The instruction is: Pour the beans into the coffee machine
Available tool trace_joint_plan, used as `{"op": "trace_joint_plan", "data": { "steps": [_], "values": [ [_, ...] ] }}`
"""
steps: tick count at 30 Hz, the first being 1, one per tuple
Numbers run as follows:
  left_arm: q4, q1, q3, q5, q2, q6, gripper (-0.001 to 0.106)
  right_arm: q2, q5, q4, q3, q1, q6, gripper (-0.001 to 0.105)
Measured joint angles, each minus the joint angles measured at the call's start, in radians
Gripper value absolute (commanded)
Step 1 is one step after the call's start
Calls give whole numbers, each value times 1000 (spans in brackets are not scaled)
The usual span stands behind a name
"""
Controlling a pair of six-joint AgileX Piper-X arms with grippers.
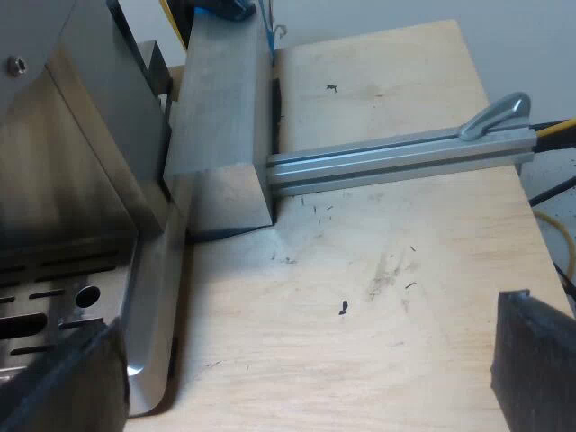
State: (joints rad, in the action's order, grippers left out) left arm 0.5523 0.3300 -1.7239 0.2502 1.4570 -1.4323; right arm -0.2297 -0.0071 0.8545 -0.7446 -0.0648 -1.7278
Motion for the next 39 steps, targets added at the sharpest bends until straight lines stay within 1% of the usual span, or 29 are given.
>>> {"op": "trace_joint_plan", "data": {
  "steps": [5, 10, 15, 17, 21, 28, 31, 39],
  "values": [
    [24, 0, -4, -19, 0, 61, 22, 0, -5, 0, 0, 0, 0, 82],
    [30, 0, -9, -29, 0, 100, 22, 0, -6, 0, 0, 0, 0, 82],
    [29, 0, -17, -39, 0, 112, 22, 0, -9, 0, 0, 0, 0, 82],
    [29, 5, -32, -46, 0, 128, 22, 0, -11, 0, 0, 0, 0, 82],
    [29, 20, -49, -56, 0, 129, 22, 0, -18, 0, 0, 0, 0, 82],
    [29, 91, -57, -66, 37, 131, 22, 0, -24, 0, 0, 0, 0, 82],
    [29, 118, -57, -90, 59, 139, 22, 0, -24, 0, 0, 0, 0, 82],
    [29, 124, -62, -112, 67, 153, 22, 0, -24, 0, 0, 0, 0, 82]
  ]
}}
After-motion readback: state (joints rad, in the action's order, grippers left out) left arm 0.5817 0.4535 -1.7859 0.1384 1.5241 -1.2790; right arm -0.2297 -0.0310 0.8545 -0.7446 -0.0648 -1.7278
